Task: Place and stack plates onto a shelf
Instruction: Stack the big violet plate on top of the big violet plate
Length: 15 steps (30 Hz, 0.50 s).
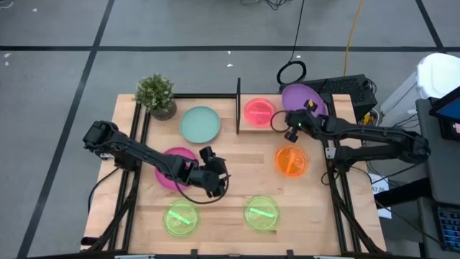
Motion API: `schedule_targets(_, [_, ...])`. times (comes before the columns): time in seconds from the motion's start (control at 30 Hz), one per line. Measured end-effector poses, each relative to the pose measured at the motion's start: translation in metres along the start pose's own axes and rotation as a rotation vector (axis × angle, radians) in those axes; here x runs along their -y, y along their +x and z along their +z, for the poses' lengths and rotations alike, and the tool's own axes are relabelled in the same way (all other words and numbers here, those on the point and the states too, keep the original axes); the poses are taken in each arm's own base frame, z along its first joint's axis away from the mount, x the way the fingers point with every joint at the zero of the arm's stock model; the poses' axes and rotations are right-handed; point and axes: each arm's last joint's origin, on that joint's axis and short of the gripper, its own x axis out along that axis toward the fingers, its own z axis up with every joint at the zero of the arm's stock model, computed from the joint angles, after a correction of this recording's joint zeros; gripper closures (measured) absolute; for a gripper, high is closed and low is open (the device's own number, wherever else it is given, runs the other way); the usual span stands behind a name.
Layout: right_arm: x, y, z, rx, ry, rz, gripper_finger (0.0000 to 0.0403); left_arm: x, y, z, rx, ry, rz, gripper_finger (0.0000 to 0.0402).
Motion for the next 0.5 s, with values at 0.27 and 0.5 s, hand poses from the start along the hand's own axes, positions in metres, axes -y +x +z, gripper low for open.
schedule_targets(0.27, [0.013,0.01,-0.006,-0.038,0.115,0.038,0.0397,0.002,-0.001,-0.001,0.001,0.002,-0.005,0.0103])
schedule_targets(0.5, [0.014,0.01,-0.008,-0.062,0.117,0.036,0.0397,0.001,-0.001,0.0,0.001,0.002,-0.004,0.0103])
